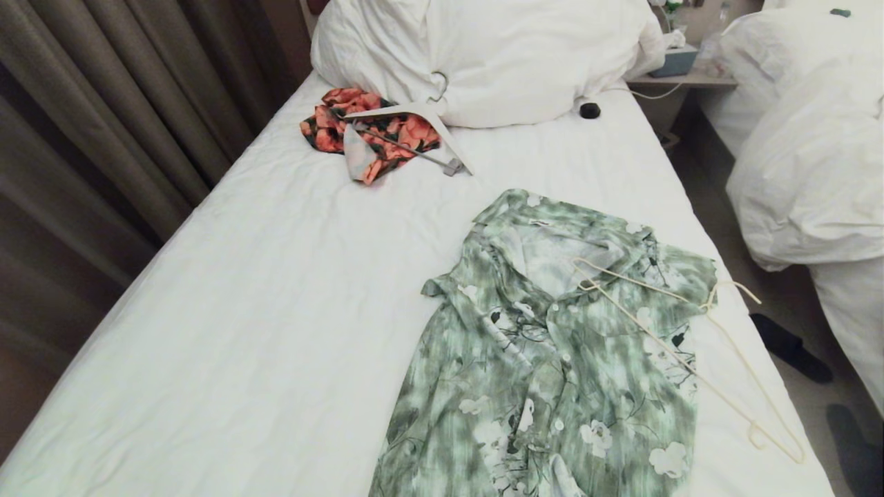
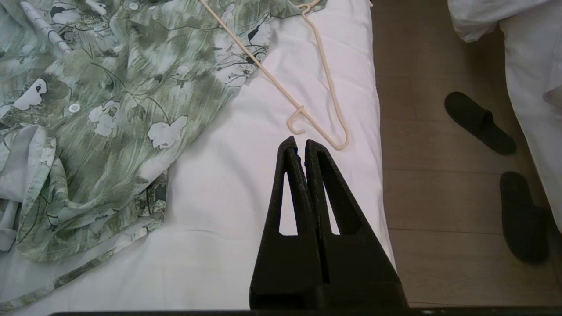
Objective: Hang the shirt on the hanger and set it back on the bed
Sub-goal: Lift the shirt and hanger
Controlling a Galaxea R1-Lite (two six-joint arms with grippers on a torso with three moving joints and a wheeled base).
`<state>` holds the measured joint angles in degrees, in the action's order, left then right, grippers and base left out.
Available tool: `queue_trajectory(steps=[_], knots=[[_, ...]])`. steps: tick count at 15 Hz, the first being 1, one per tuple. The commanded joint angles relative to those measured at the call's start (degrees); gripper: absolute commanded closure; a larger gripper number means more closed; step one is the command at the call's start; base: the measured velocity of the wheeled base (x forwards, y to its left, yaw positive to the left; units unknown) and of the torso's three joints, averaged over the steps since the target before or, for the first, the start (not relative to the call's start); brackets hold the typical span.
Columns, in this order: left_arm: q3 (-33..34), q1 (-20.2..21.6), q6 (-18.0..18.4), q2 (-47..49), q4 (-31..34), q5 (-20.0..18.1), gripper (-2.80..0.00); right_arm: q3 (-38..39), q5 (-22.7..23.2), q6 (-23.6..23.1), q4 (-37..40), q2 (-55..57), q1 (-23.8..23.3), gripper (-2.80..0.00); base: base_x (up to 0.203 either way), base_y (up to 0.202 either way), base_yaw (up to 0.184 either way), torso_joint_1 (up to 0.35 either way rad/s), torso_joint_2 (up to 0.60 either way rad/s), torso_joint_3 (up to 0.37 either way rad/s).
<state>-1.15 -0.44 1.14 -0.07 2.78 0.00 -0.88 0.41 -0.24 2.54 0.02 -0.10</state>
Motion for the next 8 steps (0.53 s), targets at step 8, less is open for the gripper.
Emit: queue_trajectory(steps=[8], knots=[[0.0,0.0,-0.1,0.1,0.0,0.0,0.0,0.0,0.0,0.0,0.0,0.0,0.0,0.0,0.0,0.0,0.0,0.0,0.0,0.0]])
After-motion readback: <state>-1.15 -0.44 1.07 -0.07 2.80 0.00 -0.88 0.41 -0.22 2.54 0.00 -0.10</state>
